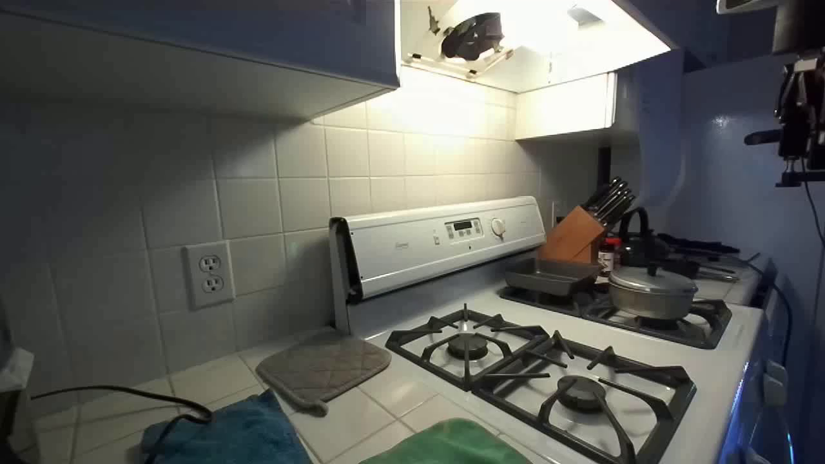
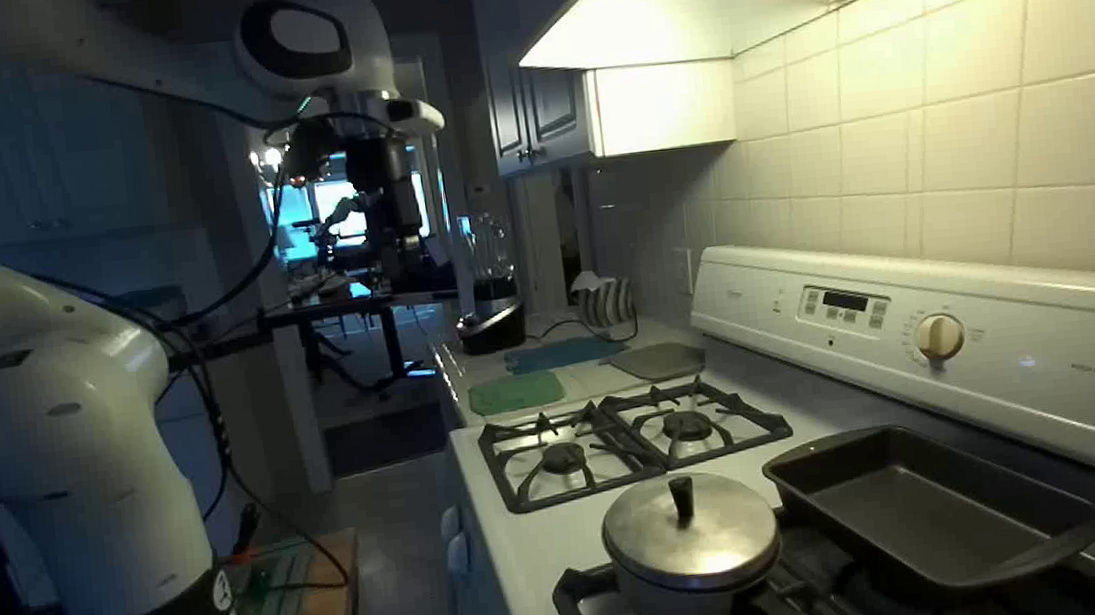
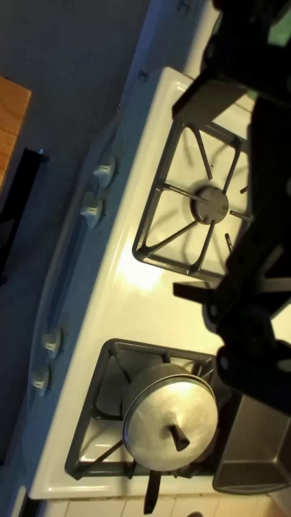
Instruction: Take the lid off the pot and place the pot on the bottom left plate
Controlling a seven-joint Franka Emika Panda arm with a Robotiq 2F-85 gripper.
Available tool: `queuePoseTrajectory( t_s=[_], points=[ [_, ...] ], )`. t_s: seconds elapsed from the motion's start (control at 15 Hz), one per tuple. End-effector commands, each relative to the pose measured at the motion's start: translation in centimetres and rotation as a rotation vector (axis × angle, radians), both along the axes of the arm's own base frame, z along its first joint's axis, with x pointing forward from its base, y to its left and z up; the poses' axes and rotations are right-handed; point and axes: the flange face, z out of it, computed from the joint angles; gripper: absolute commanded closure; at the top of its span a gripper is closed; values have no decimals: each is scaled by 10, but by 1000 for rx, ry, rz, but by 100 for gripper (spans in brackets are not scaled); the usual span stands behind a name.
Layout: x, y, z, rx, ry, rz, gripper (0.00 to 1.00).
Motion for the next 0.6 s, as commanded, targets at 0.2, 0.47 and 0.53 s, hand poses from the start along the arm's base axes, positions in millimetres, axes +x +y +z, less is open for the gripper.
queuePoseTrajectory(
  t_s=[0.2,0.47,0.53],
  points=[
    [0,0,1,0,1,0,0],
    [20,-5,-2,26,-41,-55,0],
    [29,-10,-1,52,-81,-85,0]
  ],
)
